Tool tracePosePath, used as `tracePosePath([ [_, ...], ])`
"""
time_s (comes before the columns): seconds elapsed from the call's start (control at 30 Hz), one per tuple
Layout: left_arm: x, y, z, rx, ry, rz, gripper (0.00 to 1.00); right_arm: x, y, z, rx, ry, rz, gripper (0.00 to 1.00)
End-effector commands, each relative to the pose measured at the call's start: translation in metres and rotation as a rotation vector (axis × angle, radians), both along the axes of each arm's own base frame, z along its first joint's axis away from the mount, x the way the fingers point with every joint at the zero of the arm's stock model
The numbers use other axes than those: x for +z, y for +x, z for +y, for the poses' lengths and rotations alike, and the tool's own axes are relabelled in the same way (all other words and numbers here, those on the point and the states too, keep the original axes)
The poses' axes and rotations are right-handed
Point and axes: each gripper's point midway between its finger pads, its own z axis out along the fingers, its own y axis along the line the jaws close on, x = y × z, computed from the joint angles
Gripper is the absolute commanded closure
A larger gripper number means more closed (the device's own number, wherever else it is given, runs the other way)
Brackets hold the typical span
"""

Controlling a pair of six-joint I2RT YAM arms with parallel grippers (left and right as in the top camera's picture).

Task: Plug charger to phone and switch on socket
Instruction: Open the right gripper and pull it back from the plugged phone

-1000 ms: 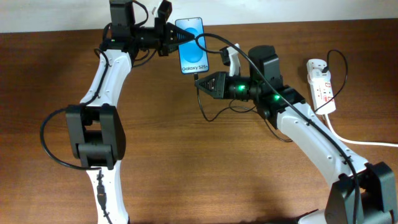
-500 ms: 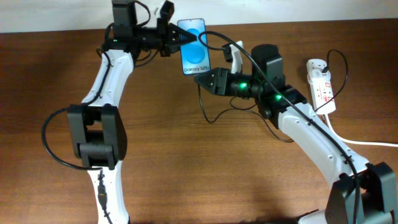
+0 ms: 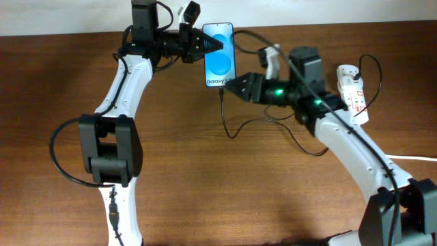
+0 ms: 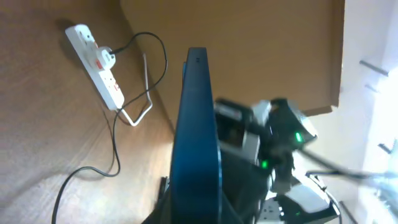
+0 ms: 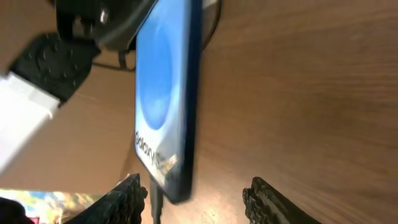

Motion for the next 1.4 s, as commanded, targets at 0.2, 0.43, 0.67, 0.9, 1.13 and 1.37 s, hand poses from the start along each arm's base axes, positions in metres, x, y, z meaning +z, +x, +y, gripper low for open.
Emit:
tracePosePath([
  [0.2, -0.02, -0.009, 0.003, 0.011, 0.003, -0.053, 1.0, 0.016, 0.006, -0.1, -0.141, 0.011, 0.024, 0.43],
  [0.43, -0.038, -0.014, 0.002, 0.006, 0.004, -0.057, 1.0, -0.017, -0.005, -0.107, -0.164, -0.133, 0.092, 0.42],
  [0.67, -0.064, -0.022, 0.003, 0.008, 0.01, -0.061, 1.0, -0.035, -0.015, -0.113, -0.169, -0.21, 0.141, 0.42],
  [0.9, -0.077, -0.017, 0.003, 0.054, 0.056, -0.047, 1.0, -0.036, -0.017, -0.114, -0.165, -0.217, 0.143, 0.42],
  [1.13, -0.121, -0.001, 0.006, 0.205, 0.272, 0.016, 1.0, -0.039, -0.016, -0.116, -0.179, -0.235, 0.151, 0.42],
  [1.37, -0.153, -0.013, 0.008, 0.213, 0.428, 0.017, 1.0, -0.041, -0.015, -0.119, -0.194, -0.252, 0.152, 0.42],
])
